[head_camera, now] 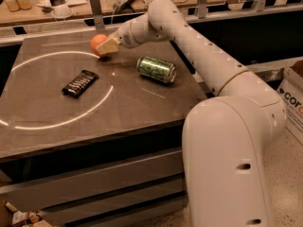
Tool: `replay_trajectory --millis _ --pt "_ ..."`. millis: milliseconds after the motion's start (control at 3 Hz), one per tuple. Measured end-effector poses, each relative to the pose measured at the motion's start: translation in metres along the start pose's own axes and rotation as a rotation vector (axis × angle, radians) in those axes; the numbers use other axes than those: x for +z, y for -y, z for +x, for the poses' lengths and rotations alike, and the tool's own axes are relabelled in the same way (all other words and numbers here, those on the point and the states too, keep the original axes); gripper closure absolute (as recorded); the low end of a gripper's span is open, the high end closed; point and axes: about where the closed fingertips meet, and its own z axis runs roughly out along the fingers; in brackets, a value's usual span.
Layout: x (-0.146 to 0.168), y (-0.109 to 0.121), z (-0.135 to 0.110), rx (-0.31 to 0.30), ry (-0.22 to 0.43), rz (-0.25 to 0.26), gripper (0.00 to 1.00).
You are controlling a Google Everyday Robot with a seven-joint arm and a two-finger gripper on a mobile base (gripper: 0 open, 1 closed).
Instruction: Pick orange
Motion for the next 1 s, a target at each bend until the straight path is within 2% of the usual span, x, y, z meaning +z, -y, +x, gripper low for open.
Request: replay_trajectory --millis 333,667,1000 --pt "-0.051 -0.006 -0.038 -0.058 0.080 0.017 1.00" --pt "-0.116 -0.030 -0.064 -0.115 0.170 0.038 0.99" --pt "-0.138 -0.047 -0.068 -0.126 0.197 0.038 0.78"
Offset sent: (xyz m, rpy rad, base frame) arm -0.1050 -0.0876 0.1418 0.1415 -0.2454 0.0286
